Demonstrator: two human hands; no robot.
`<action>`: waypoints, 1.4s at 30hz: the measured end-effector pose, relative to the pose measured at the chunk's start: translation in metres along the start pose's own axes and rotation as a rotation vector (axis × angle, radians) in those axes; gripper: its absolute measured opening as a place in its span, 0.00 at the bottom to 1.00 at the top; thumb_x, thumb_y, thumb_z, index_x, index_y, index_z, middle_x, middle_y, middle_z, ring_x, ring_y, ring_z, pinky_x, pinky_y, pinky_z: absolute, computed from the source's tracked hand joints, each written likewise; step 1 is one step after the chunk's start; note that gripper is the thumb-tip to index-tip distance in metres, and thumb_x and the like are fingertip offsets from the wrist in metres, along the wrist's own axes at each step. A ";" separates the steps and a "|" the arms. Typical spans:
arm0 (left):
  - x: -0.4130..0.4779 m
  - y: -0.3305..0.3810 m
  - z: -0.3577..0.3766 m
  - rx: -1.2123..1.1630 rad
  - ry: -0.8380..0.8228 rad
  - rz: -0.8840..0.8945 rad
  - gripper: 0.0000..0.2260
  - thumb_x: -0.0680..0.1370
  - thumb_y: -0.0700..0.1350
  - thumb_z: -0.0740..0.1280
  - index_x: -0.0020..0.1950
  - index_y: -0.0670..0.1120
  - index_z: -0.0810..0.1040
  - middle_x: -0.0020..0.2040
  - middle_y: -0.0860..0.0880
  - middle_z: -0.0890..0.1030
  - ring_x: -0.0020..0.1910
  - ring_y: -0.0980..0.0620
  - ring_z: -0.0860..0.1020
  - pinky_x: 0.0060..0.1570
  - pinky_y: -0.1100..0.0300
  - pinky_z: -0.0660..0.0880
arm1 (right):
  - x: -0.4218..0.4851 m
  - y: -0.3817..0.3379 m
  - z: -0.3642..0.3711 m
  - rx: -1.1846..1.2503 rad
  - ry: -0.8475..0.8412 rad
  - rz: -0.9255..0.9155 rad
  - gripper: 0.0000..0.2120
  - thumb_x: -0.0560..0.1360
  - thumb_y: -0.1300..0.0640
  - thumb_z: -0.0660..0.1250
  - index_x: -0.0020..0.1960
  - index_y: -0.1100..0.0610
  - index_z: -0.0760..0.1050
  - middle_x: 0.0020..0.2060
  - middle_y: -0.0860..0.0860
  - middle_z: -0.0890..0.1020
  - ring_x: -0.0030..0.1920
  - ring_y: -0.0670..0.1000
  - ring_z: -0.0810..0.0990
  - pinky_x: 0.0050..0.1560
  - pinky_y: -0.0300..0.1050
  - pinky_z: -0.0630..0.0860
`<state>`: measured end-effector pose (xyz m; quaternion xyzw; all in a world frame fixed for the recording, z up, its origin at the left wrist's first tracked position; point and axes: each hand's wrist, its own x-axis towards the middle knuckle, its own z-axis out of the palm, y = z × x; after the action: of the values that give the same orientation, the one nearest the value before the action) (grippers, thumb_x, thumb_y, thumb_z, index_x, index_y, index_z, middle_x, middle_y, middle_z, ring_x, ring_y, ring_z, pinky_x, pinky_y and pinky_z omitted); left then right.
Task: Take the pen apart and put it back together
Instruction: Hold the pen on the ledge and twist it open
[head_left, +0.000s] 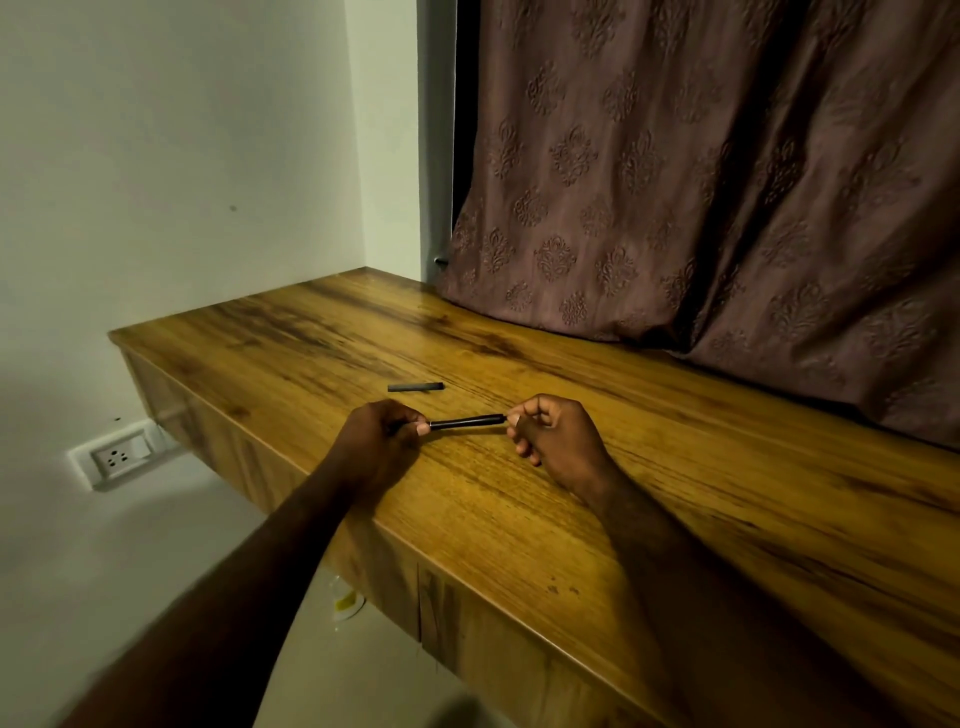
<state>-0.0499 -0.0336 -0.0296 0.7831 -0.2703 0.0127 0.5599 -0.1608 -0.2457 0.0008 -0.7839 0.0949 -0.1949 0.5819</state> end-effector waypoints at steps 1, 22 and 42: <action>0.000 0.000 0.000 -0.027 0.004 -0.025 0.13 0.66 0.55 0.71 0.40 0.46 0.83 0.37 0.43 0.83 0.33 0.47 0.79 0.34 0.54 0.74 | -0.001 -0.001 0.000 -0.012 0.001 -0.002 0.04 0.77 0.63 0.65 0.47 0.62 0.78 0.35 0.53 0.81 0.27 0.45 0.73 0.24 0.35 0.68; 0.002 0.003 0.001 -0.011 -0.008 -0.078 0.04 0.68 0.34 0.76 0.40 0.41 0.83 0.32 0.52 0.81 0.29 0.58 0.78 0.33 0.64 0.71 | 0.009 0.023 -0.078 -0.483 0.379 0.065 0.08 0.70 0.57 0.72 0.33 0.51 0.78 0.36 0.48 0.84 0.41 0.50 0.82 0.45 0.42 0.76; -0.007 0.028 0.000 0.267 0.011 -0.006 0.04 0.70 0.36 0.74 0.44 0.42 0.84 0.42 0.48 0.83 0.44 0.52 0.81 0.46 0.60 0.76 | 0.010 0.024 -0.078 -0.484 0.254 0.090 0.05 0.72 0.61 0.71 0.38 0.55 0.84 0.37 0.49 0.84 0.42 0.48 0.81 0.46 0.40 0.74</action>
<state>-0.0684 -0.0373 -0.0077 0.8515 -0.2608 0.0516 0.4520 -0.1824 -0.3253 -0.0006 -0.8644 0.2457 -0.2371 0.3692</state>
